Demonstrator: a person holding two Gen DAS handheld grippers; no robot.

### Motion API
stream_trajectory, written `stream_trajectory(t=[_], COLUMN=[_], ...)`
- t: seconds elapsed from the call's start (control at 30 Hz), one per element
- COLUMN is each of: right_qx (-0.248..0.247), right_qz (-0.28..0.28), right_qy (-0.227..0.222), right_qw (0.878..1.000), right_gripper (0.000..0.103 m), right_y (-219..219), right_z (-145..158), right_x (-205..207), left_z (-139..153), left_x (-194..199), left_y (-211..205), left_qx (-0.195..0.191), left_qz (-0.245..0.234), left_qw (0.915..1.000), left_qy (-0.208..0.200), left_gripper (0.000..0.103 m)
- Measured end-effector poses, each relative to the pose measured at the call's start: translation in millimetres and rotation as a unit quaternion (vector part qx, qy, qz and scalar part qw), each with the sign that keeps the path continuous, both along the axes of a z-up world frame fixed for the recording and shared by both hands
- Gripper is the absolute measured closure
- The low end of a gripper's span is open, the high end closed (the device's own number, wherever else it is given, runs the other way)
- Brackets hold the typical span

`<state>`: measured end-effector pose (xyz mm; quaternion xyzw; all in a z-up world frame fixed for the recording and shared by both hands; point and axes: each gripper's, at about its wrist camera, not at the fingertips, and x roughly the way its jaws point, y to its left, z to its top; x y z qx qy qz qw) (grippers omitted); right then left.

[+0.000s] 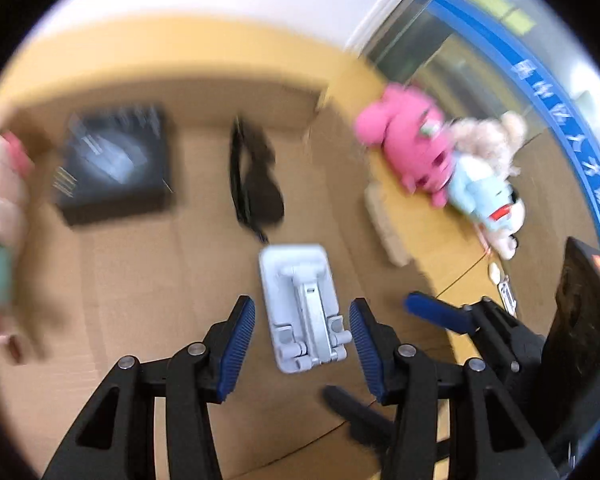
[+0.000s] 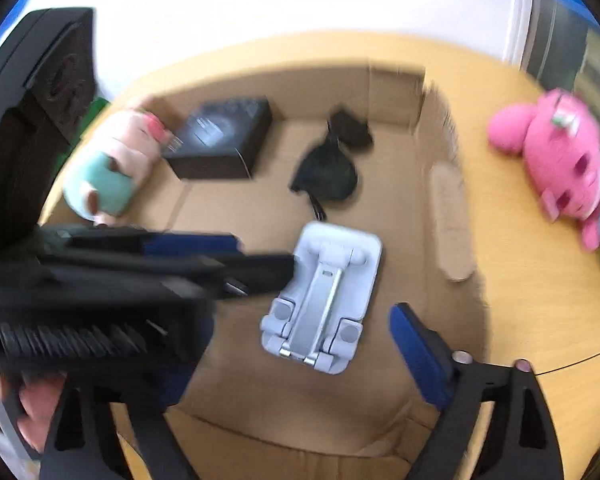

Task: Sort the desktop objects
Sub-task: 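Open the left gripper to drop the phone stand into the box, then move the left tool toward the clear phone case beside the box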

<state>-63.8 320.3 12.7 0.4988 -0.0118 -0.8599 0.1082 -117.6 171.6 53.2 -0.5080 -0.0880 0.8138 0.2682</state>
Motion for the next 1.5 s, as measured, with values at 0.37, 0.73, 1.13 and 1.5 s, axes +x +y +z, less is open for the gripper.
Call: stream_trajectory(t=[0.37,0.73,1.13,1.5], right_qx=[-0.001,0.001,-0.03,-0.043], right_qz=[-0.027,0.001,0.074,0.145], right_qy=[0.197,0.214,0.19,0.058], right_qw=[0.98,0.977,0.979,0.987], right_gripper=[0.0,0.0,0.001,0.02], right_y=[-30.7,-74.7,-111.3,-160.2], right_z=[72.9,77.5,54.0,-42.3], right_x=[103.7,135.3,142.9,127.1], left_z=[88.9,80.8,38.7,-40.1], left_x=[145.4,181.2,184.4,188.2], left_y=[-96.7,-113.1,-147.8,-223.0], left_qx=[-0.101,-0.098,-0.105,-0.125], left_qz=[0.122,0.131,0.134,0.176], left_qw=[0.9515,0.953,0.9604,0.9708], left_qy=[0.264,0.255,0.221,0.106], left_gripper=[0.022,0.022,0.022,0.023])
